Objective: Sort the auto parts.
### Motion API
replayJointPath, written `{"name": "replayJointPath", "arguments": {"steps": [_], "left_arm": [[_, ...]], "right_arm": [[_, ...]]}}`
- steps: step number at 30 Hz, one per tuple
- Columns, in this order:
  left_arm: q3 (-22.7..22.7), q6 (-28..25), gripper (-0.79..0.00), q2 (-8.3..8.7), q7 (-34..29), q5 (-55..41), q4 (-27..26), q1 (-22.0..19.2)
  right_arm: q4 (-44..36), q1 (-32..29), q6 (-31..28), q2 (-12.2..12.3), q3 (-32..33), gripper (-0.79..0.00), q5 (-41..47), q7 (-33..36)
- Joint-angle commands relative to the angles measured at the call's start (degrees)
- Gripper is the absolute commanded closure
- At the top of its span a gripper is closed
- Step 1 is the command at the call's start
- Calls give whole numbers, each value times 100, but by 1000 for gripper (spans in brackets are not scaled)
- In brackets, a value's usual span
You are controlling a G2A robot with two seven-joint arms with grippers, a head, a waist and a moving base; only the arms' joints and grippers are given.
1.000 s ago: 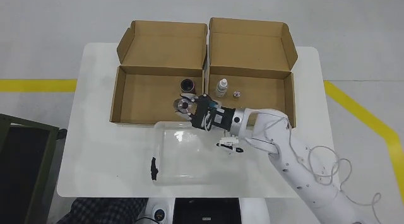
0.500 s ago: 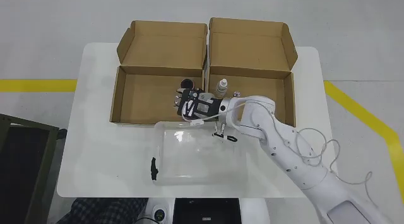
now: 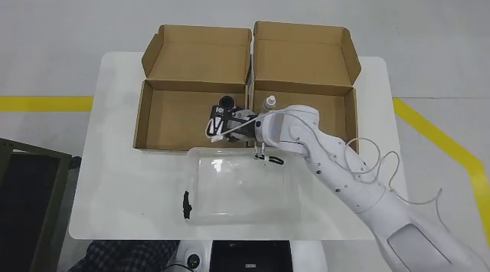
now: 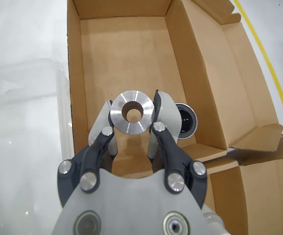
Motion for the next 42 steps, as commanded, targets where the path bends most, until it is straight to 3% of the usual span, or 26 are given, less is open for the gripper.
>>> {"name": "replayJointPath", "arguments": {"steps": [1,26,34,39,42], "left_arm": [[0,0,-785,0,0,0,0,0],[0,0,-785,0,0,0,0,0],[0,0,-785,0,0,0,0,0],[0,0,-785,0,0,0,0,0],[0,0,-785,0,0,0,0,0]], "right_arm": [[111,48,-13,-30,-59,0,-13,49],[1046,433,4,-392,-521,0,-63,260],[1154,479,-10,-468,-564,-102,-106,309],[1204,501,-47,-505,-577,-237,-140,351],[1224,508,-66,-522,-572,-271,-155,372]]}}
